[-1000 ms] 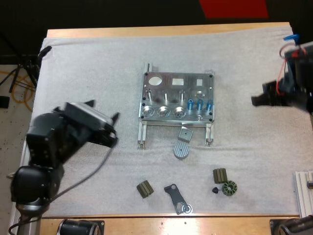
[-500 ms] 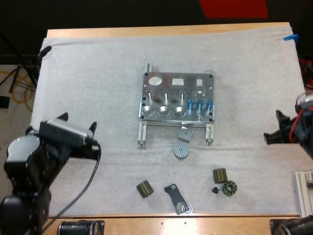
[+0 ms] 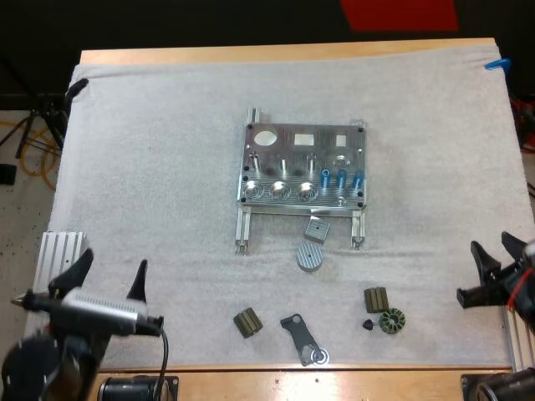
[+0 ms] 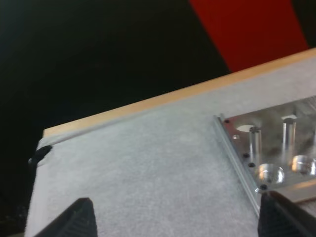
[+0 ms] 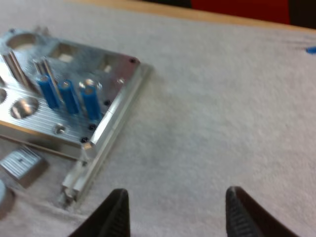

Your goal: Load cells from right to left

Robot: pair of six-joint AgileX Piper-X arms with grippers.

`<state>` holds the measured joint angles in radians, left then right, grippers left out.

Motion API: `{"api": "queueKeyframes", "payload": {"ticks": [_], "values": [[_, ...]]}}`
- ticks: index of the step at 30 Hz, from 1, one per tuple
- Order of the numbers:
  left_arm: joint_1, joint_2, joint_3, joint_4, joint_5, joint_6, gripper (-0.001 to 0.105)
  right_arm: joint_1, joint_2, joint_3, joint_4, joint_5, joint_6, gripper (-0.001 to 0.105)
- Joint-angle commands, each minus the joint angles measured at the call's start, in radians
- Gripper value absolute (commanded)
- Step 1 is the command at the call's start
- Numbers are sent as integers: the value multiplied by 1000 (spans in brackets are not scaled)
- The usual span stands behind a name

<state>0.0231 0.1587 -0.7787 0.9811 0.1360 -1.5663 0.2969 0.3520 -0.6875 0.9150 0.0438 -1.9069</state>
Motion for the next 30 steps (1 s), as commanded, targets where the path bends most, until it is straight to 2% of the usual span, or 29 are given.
{"api": "queueKeyframes", "payload": {"ticks": [1,9,13,19,30], "values": [[0,-57,16,-4,-30,-24,66,-3,-43,11,-31,-33,3,44],[0,-316,73,12,-112,-66,66,-3,-246,65,-35,-44,80,44],[3,-303,66,133,-126,-71,66,-3,-331,74,33,-44,127,44],[3,-311,83,167,-123,-75,66,-3,-405,67,209,-10,149,44],[3,-311,209,160,-73,-75,66,-1,-405,124,199,-27,154,44]]}}
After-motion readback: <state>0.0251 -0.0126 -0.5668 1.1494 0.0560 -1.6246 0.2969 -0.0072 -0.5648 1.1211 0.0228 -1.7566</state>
